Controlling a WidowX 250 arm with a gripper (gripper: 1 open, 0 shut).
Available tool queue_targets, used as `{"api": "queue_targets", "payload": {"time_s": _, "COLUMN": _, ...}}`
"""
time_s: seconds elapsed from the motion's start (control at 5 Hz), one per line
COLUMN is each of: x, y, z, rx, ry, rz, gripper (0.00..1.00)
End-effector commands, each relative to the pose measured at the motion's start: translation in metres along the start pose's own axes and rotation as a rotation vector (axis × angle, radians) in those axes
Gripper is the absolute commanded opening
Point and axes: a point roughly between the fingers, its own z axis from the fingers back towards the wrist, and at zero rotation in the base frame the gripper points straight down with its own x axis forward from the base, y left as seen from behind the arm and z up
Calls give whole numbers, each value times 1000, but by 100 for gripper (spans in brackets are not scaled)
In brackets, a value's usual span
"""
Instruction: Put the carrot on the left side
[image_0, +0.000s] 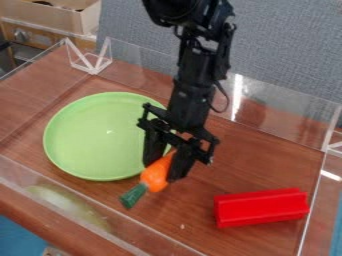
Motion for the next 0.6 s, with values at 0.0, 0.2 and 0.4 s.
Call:
{"api": "queue_targets", "payload": {"time_s": 0.0, "x": -12, "y": 10, "z": 22, "rx": -26, "ry": -77, "rz": -26, "gripper": 0}}
{"api": "queue_targets", "payload": {"time_s": 0.2, "x": -12, "y": 5, "z": 24, "rx": -73, "ry": -115, "rz": -52, "gripper": 0}}
{"api": "queue_targets", "payload": {"time_s": 0.4, "x": -13, "y": -1, "z": 25, "rx": -99, "ry": -135, "rz": -57, "gripper": 0}}
